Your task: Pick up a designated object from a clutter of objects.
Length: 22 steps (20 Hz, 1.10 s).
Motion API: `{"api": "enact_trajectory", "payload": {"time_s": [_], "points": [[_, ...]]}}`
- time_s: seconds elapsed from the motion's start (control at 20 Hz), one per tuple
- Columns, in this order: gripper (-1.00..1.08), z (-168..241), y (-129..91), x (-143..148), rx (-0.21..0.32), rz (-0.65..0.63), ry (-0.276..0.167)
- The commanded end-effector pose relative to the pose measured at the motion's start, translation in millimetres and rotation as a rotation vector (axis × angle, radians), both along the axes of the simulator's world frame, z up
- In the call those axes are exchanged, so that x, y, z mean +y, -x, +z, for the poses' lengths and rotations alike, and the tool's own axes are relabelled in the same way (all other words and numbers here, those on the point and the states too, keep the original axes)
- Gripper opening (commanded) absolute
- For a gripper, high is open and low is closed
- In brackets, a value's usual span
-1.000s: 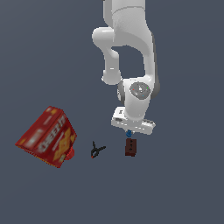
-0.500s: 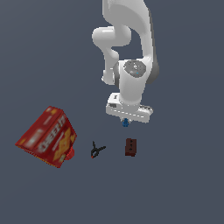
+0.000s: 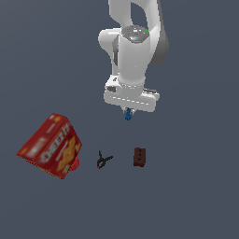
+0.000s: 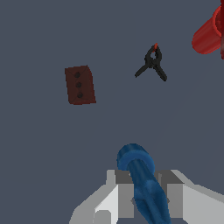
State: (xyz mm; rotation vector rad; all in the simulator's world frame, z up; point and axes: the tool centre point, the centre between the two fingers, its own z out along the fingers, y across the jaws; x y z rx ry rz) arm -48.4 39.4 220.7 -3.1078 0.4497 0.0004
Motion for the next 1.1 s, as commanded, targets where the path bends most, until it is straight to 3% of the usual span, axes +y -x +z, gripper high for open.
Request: {"api": "enact_trajectory", "payload": {"time_s": [0.0,0.6,1.05], "points": [[-1.00,23,9,-8,0.000,0.000,0.000],[-1.00,127,42,-46,0.000,0.000,-0.001],[-1.00,170,54,-62,0.000,-0.001,0.001]]}}
